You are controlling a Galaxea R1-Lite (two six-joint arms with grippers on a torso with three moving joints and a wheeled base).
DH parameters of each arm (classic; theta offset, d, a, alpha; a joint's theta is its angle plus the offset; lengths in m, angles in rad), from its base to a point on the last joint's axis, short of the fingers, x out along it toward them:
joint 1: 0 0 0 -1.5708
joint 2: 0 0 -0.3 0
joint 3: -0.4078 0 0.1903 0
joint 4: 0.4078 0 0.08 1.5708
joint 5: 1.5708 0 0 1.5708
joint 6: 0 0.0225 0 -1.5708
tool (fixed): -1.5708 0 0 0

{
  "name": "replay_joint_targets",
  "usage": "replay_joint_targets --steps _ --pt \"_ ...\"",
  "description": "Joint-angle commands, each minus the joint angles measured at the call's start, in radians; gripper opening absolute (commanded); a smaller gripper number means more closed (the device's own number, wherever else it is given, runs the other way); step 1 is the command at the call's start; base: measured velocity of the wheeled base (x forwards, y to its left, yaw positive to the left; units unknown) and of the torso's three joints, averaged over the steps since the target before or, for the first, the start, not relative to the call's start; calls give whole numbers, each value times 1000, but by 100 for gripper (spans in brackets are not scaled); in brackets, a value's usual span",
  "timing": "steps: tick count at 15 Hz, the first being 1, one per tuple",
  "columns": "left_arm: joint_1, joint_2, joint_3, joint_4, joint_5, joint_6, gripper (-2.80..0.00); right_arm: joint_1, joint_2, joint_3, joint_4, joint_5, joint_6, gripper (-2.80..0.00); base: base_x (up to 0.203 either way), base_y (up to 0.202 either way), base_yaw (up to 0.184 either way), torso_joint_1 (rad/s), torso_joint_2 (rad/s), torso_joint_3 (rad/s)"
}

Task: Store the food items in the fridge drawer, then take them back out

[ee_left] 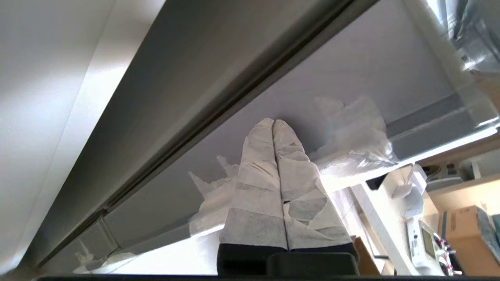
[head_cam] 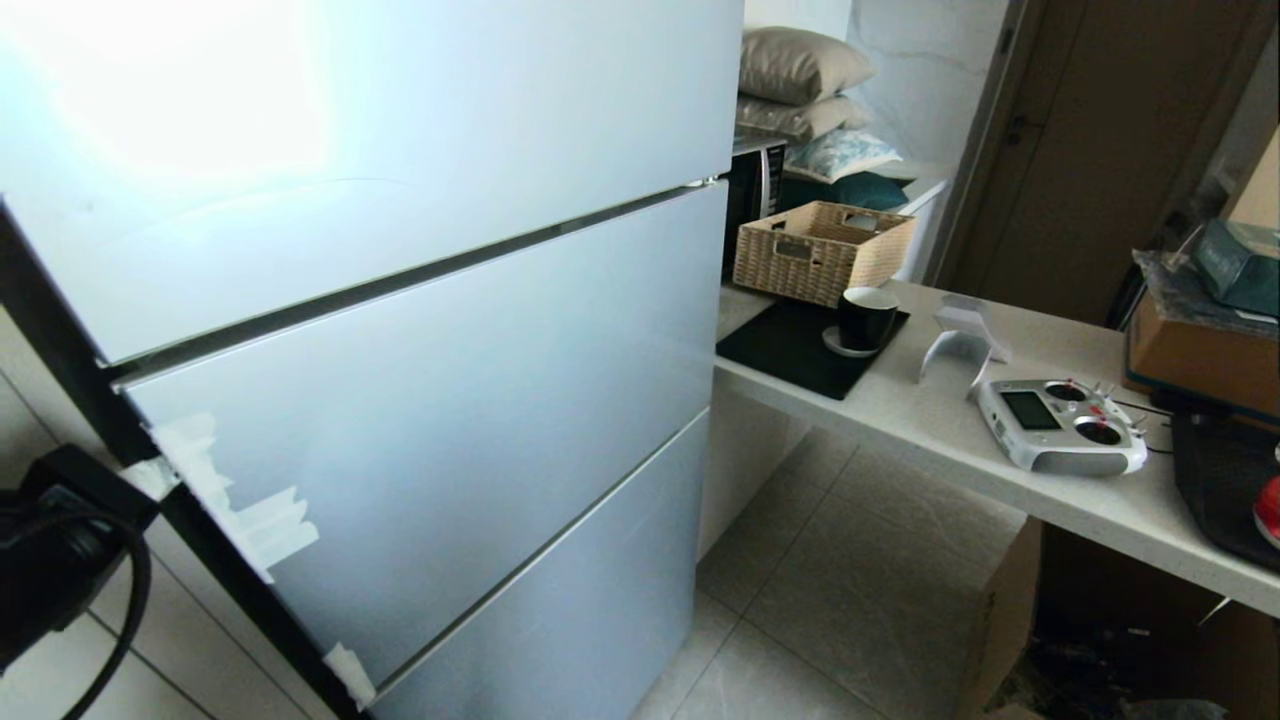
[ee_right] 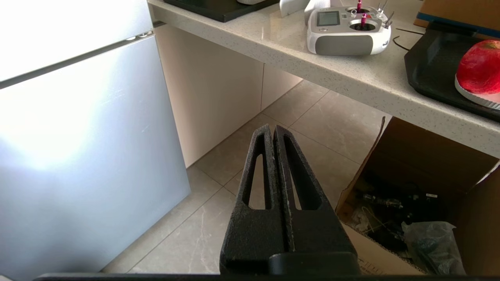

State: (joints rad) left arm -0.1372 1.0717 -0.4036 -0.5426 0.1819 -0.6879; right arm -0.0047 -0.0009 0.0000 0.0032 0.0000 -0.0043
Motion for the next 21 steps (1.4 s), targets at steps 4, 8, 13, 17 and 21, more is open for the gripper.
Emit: replay_joint_targets --steps 4,8,13,17,21 --pt "-17 -41 21 0 -77 -2 -280 0 1 0 0 0 0 -280 0 0 0 0 0 0" --pt "-71 -67 29 6 -107 -2 -280 0 1 0 0 0 0 -280 0 0 0 0 0 0" --pt "-201 -86 44 7 -107 -2 -280 0 1 0 0 0 0 -280 0 0 0 0 0 0" --pt "-312 -119 62 7 -124 -2 -280 0 1 0 0 0 0 -280 0 0 0 0 0 0" --pt "-371 -308 135 15 -385 -9 -280 0 1 0 0 0 0 -280 0 0 0 0 0 0"
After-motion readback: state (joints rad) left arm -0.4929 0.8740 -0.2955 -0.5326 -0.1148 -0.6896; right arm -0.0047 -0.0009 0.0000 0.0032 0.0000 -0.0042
